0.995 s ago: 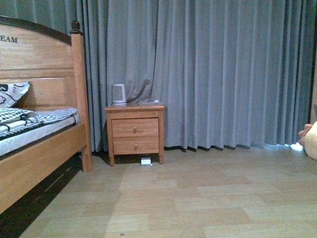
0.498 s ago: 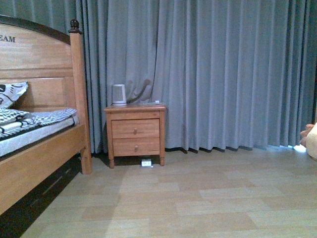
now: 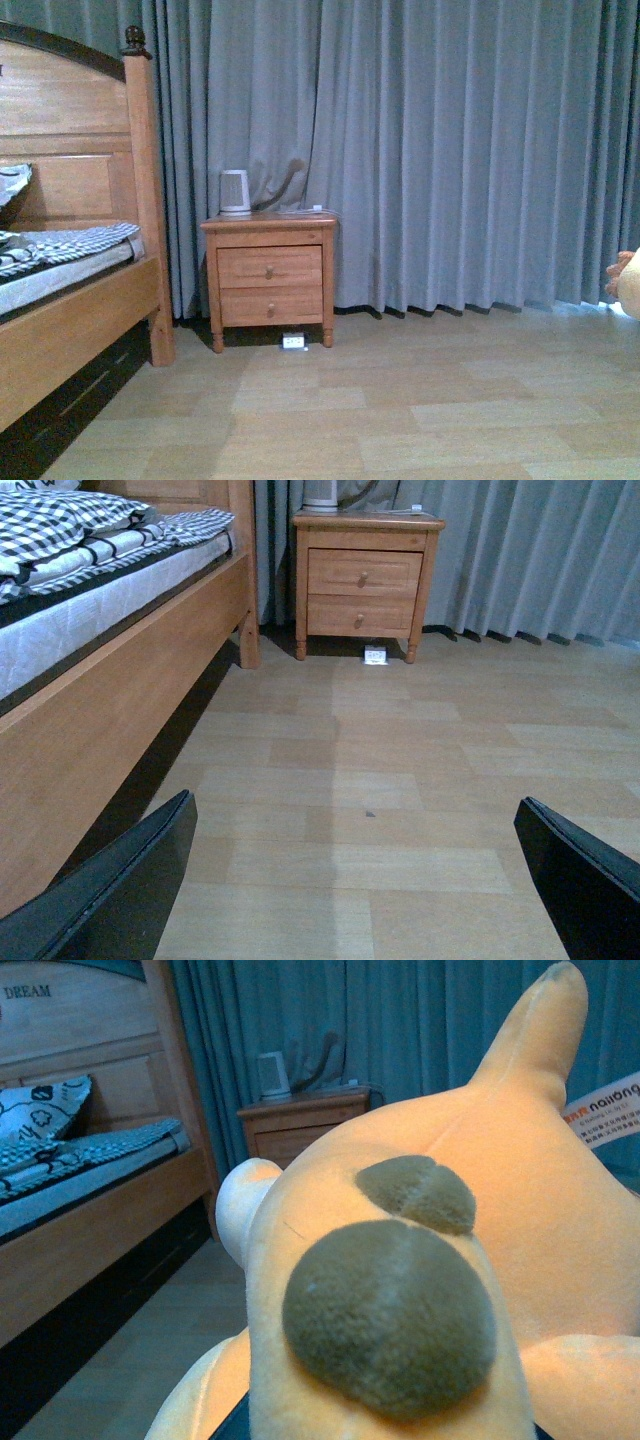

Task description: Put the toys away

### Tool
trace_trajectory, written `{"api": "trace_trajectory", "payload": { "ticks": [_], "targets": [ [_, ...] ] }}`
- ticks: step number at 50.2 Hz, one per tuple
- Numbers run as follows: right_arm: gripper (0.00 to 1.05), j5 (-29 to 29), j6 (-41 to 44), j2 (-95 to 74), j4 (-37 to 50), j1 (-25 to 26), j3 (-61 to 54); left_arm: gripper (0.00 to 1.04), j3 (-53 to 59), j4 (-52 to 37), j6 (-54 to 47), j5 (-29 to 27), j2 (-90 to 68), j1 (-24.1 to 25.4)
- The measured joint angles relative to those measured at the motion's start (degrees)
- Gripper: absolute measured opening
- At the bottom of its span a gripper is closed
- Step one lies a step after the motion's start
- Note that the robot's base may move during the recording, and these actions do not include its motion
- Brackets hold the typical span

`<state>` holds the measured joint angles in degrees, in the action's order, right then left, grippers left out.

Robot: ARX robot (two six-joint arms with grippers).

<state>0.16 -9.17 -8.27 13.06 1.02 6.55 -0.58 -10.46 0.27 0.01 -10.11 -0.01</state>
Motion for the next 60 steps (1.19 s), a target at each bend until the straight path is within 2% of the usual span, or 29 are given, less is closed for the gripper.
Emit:
{"api": "trace_trajectory", "payload": {
  "ticks": [60],
  "targets": [
    [0.17,-0.1,0.0,0.0,0.0,0.0,0.0,0.99,0.0,0.0,0.0,0.0,0.0,0.0]
  ]
}}
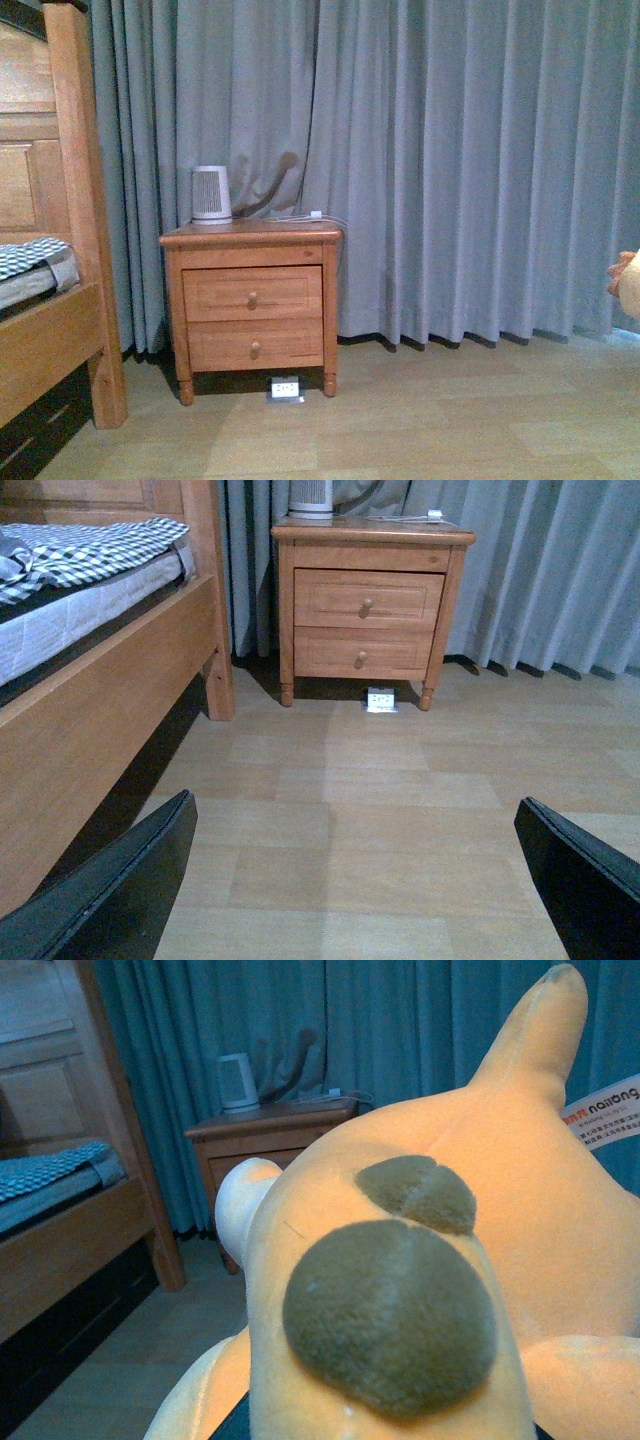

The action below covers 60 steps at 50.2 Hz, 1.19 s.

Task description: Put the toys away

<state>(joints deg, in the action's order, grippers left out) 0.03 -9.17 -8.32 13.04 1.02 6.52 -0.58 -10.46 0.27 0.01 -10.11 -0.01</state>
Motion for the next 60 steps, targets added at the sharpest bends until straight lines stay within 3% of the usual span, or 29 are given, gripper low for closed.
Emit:
{"api": "trace_trajectory", "payload": {
  "ticks": [60],
  "targets": [
    [0.17,0.0,0.0,0.0,0.0,0.0,0.0,0.99,0.0,0.0,0.0,0.0,0.0,0.0]
  ]
}}
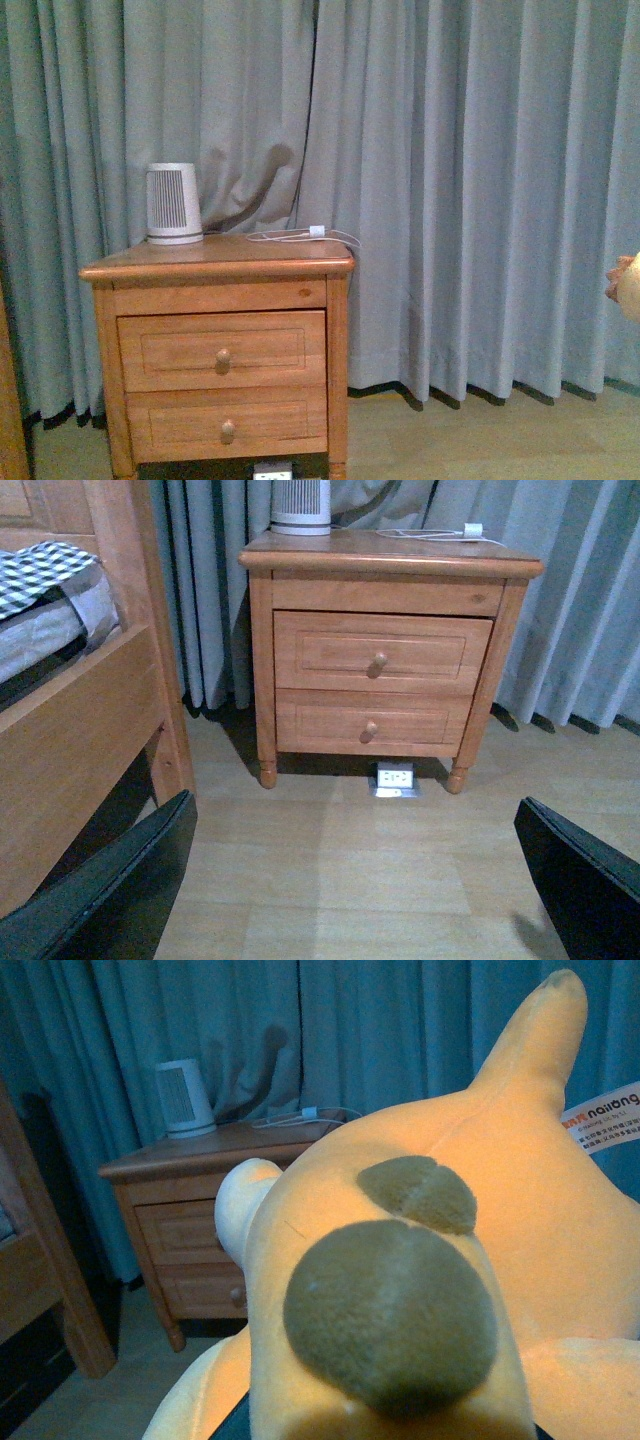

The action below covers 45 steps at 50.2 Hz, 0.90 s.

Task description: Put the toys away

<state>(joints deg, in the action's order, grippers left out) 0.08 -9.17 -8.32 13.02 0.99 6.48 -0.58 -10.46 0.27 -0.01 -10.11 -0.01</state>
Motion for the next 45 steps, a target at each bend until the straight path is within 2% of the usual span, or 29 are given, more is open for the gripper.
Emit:
{"api": "trace_trajectory", "payload": {
  "ticks": [45],
  "targets": [
    [0.17,-0.2,0.0,0.0,0.0,0.1,0.0,0.99,0.0,0.0,0.0,0.0,0.0,0.0]
  ]
}}
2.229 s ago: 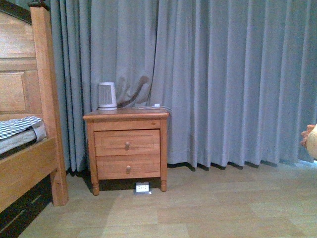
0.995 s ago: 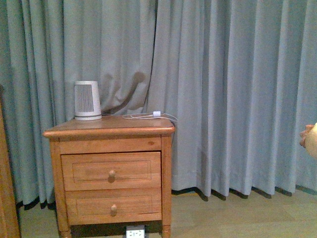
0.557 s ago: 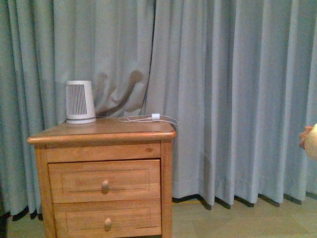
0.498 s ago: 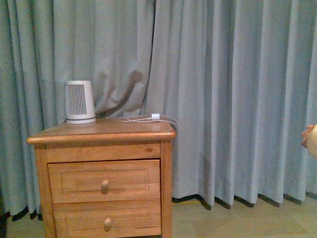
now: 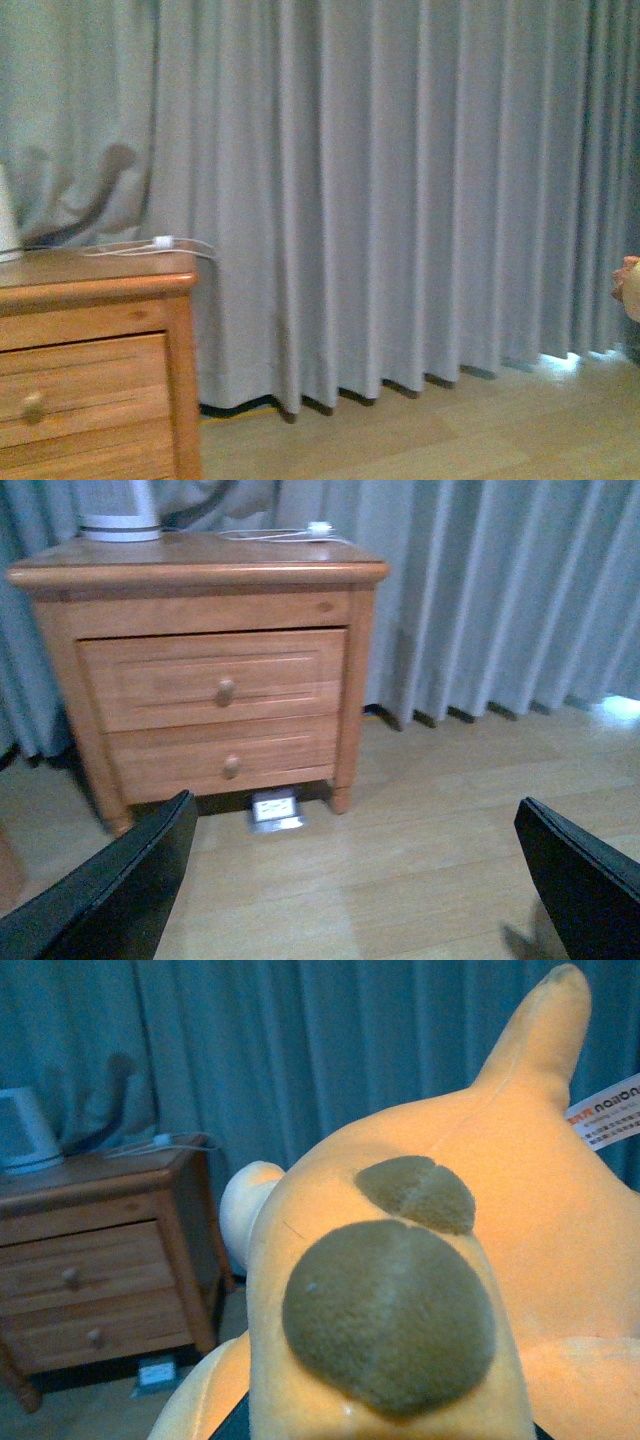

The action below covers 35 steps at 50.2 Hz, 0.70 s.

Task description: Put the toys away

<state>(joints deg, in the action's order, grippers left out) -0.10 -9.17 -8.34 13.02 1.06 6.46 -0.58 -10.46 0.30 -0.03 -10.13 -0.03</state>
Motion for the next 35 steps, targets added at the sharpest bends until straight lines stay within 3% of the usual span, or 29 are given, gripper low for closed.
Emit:
{"api": "trace_trajectory", "payload": {
  "ticks": [35],
  "targets": [
    [0.17,0.2,0.0,0.0,0.0,-0.1,0.0,0.99,0.0,0.0,0.0,0.0,0.0,0.0]
  ]
}}
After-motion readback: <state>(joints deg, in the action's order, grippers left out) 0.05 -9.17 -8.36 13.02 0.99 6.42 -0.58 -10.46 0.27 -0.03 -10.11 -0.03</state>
